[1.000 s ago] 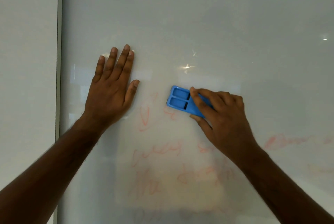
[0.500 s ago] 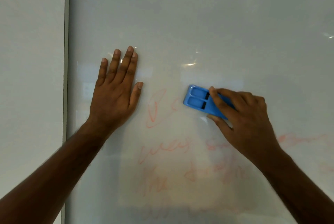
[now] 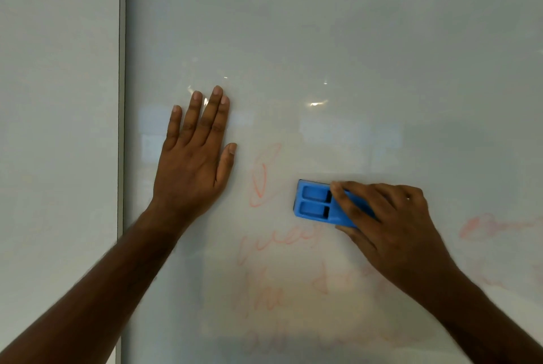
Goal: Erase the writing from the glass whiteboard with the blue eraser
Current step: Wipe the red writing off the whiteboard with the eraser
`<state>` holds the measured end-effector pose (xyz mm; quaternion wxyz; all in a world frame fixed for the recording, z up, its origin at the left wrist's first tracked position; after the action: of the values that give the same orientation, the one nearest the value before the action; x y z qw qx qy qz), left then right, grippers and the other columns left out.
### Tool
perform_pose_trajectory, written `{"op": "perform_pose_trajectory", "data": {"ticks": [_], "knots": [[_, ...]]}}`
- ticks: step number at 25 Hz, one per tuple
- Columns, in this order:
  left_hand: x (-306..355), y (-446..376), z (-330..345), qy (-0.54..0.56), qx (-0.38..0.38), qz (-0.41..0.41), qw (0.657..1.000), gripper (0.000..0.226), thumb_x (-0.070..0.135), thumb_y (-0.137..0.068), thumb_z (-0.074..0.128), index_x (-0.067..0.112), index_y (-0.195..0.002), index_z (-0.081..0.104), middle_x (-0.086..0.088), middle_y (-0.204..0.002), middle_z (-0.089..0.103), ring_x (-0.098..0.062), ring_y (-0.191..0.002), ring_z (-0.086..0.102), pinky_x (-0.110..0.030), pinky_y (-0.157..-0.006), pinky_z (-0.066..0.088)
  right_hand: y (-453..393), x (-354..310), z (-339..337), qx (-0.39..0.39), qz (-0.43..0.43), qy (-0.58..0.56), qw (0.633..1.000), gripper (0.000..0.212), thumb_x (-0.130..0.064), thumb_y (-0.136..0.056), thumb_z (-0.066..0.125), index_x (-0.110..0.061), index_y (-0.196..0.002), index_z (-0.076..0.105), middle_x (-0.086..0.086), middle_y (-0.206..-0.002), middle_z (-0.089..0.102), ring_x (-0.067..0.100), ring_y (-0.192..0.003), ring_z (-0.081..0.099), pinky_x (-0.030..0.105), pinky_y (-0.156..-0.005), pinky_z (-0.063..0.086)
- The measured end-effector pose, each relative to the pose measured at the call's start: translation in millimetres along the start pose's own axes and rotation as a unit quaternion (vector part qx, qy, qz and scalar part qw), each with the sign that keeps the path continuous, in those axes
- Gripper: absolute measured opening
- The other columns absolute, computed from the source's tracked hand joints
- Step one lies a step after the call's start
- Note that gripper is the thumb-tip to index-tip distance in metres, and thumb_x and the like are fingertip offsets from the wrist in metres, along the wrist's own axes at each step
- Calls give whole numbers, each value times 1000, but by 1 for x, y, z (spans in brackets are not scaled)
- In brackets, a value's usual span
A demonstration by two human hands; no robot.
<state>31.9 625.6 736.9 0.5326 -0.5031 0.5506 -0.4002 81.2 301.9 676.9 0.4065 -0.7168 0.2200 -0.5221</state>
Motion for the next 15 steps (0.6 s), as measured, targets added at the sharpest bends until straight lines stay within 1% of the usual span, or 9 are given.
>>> {"op": "perform_pose_trajectory", "data": {"ticks": [4, 6, 8, 11, 15], "knots": [[1, 6, 1, 1, 6, -7, 1000, 67, 39, -116, 27, 10, -175, 15, -5, -184, 11, -27, -171, 4, -52, -139, 7, -23, 23, -3, 20, 60, 0, 998, 61, -44, -99, 56, -17, -152, 47, 5, -137, 61, 33, -103, 61, 49, -82, 44], [1, 8, 1, 7, 6, -10, 1000, 66, 38, -116, 28, 11, -175, 15, -5, -184, 11, -27, -171, 4, -52, -139, 6, -46, 19, -2, 38, 88, -12, 995, 60, -46, -100, 56, -18, -153, 48, 3, -138, 60, 31, -104, 58, 48, -82, 42], [0, 10, 2, 10, 6, -10, 1000, 66, 36, -116, 28, 10, -175, 15, -5, -184, 11, -27, -171, 4, -53, -138, 7, -66, 4, 1, 50, 97, -24, 994, 60, -47, -100, 54, -19, -153, 48, 1, -139, 59, 30, -105, 57, 48, -83, 42], [0, 13, 1, 12, 7, -5, 1000, 66, 35, -115, 28, 9, -175, 16, -6, -184, 12, -28, -171, 5, -53, -138, 8, -71, -25, 4, 51, 70, -20, 996, 60, -45, -97, 56, -20, -152, 49, -1, -140, 59, 29, -106, 58, 49, -86, 43], [-2, 17, 1, 10, -1, -2, 1000, 66, 35, -115, 28, 9, -175, 16, -7, -184, 12, -29, -171, 5, -54, -138, 8, -28, -41, 9, 21, 10, 7, 1000, 60, -42, -96, 65, -21, -150, 49, 0, -138, 59, 27, -105, 58, 51, -88, 44]]}}
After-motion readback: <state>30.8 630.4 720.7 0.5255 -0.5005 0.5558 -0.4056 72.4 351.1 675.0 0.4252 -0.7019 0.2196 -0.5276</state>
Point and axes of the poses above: each hand's wrist, its own y-axis away from the middle knuckle, its own z-axis out of the palm, x = y × z, the point moved 3 cm from there along -y, towards the middle knuckle
